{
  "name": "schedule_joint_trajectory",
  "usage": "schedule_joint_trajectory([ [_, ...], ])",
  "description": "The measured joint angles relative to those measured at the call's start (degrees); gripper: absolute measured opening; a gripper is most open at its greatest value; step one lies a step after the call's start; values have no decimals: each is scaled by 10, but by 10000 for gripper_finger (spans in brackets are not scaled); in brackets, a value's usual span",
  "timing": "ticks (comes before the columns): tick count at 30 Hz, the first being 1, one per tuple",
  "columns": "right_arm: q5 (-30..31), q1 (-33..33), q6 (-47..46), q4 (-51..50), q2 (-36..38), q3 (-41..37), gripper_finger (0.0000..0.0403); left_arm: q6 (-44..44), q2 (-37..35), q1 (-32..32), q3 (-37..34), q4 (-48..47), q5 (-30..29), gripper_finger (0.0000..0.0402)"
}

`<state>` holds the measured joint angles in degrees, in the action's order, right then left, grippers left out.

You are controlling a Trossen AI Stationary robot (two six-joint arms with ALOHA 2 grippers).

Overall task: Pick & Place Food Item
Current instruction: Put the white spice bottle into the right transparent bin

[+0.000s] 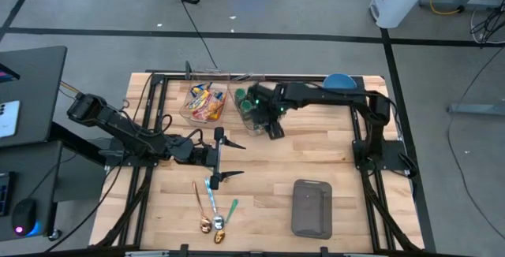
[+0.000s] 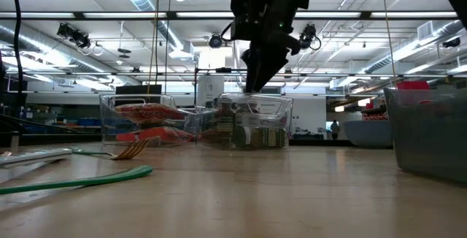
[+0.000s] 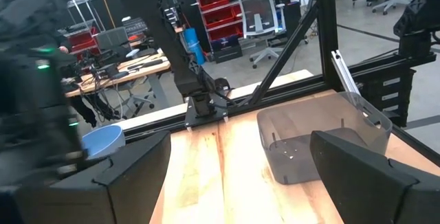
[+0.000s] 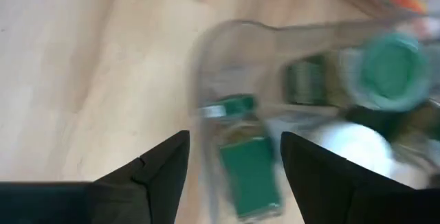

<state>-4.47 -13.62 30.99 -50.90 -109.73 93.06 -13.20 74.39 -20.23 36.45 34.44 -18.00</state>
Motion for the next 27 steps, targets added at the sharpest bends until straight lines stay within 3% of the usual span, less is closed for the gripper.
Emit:
schedule_joint_trajectory([
  [6, 60, 36, 43, 25, 0, 0, 230, -4, 0, 0, 0, 0, 0, 355],
  [12, 70, 37, 65, 48, -5, 0, 192, -3, 0, 0, 0, 0, 0, 355],
  [17, 98, 31, 91, 57, -10, -8, 149, -3, 0, 0, 0, 0, 0, 355],
  [27, 85, 17, 132, 76, -10, -19, 34, -1, 0, 0, 0, 0, 0, 355],
])
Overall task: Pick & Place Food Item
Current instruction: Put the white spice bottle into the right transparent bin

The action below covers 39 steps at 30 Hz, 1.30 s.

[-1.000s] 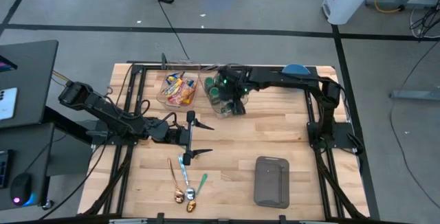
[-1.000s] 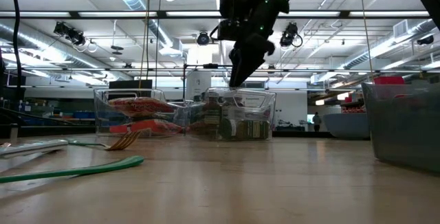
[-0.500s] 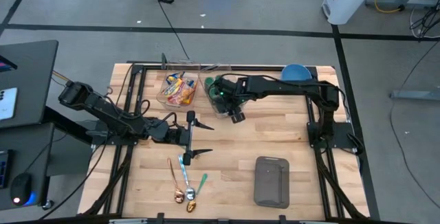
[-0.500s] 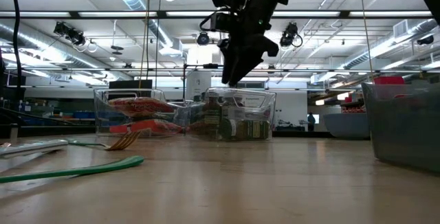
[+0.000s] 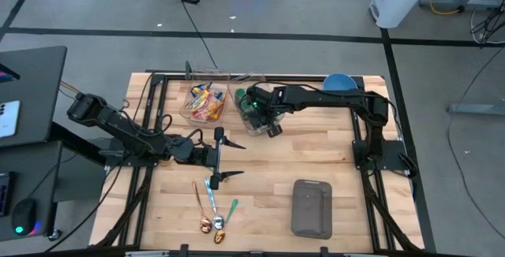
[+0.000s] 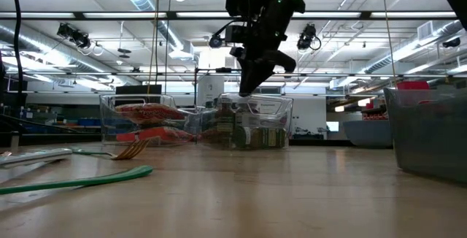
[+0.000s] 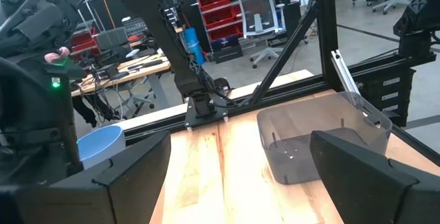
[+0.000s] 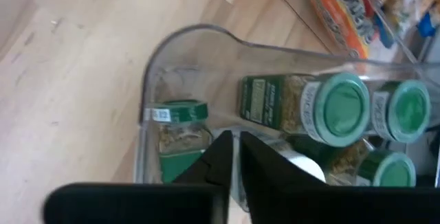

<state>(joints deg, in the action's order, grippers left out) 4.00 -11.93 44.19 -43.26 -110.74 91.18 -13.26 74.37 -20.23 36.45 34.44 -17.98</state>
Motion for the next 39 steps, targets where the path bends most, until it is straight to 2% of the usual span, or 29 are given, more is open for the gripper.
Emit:
schedule_joint_trajectory([
  [5, -23, -3, 20, 0, 0, 0, 4, 0, 0, 0, 0, 0, 0, 355],
  [19, -45, -6, 47, -10, -34, 0, 9, 0, 0, 0, 0, 0, 0, 355],
  [29, -45, -8, 41, -18, -71, 4, 60, 0, 0, 0, 0, -4, 5, 355],
  [39, -26, -10, 28, -16, -70, 3, 147, 0, 0, 1, 0, -8, 7, 355],
])
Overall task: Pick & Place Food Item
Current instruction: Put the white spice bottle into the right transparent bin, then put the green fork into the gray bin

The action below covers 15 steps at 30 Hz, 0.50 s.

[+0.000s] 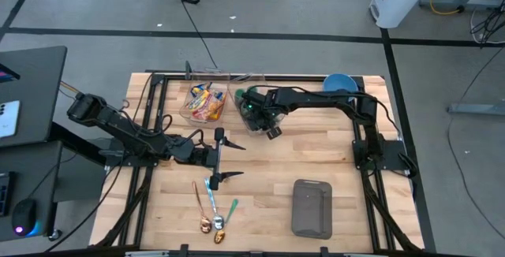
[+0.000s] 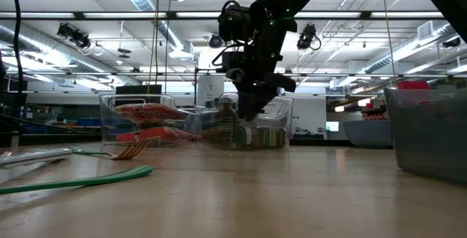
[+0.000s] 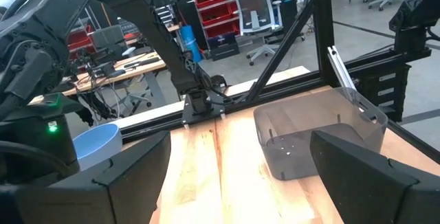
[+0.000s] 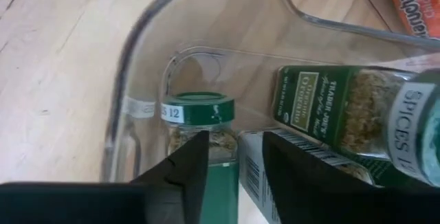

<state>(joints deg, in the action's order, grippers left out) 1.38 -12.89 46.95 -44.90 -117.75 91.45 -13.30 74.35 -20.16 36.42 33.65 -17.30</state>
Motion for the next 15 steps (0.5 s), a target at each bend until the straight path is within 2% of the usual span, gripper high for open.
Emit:
schedule_joint_trajectory([
  [7, 8, 0, 3, -4, 0, 0, 163, 0, 0, 0, 0, 0, 0, 355],
  [15, 41, -6, 1, -36, -1, -1, 135, 0, 0, 0, 0, 0, 0, 355],
])
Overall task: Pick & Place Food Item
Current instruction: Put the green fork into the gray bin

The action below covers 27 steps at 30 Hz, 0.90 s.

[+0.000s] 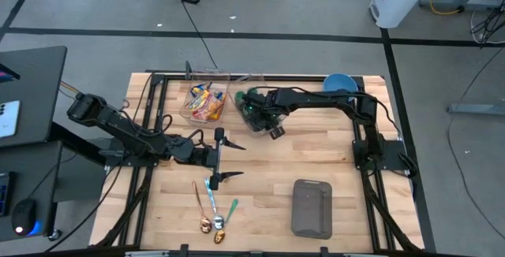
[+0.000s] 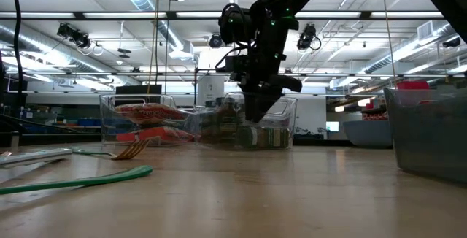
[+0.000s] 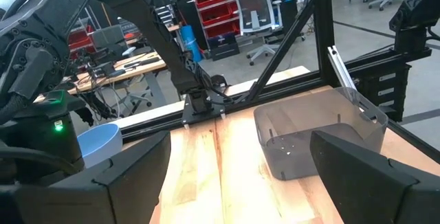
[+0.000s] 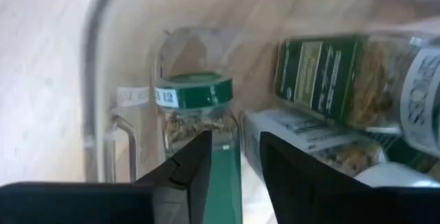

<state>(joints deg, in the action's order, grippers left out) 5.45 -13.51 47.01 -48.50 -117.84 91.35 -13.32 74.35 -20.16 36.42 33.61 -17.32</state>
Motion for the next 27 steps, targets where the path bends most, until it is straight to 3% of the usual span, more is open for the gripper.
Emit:
schedule_joint_trajectory([
  [5, 5, 2, -14, 0, 13, -4, 123, -2, 0, 0, 0, 1, 0, 355],
  [9, -31, 12, -37, 34, 39, -5, 123, -10, 0, 0, 0, 22, 0, 355],
  [16, -189, 18, -90, 144, 85, -4, 128, -16, 0, -1, 0, 59, -1, 355],
  [23, -396, 1, -222, 372, 111, -47, 126, -26, 0, -12, 0, 110, -3, 355],
  [27, -418, -6, -292, 601, 111, -154, 126, -36, 0, -26, 0, 126, -8, 355],
])
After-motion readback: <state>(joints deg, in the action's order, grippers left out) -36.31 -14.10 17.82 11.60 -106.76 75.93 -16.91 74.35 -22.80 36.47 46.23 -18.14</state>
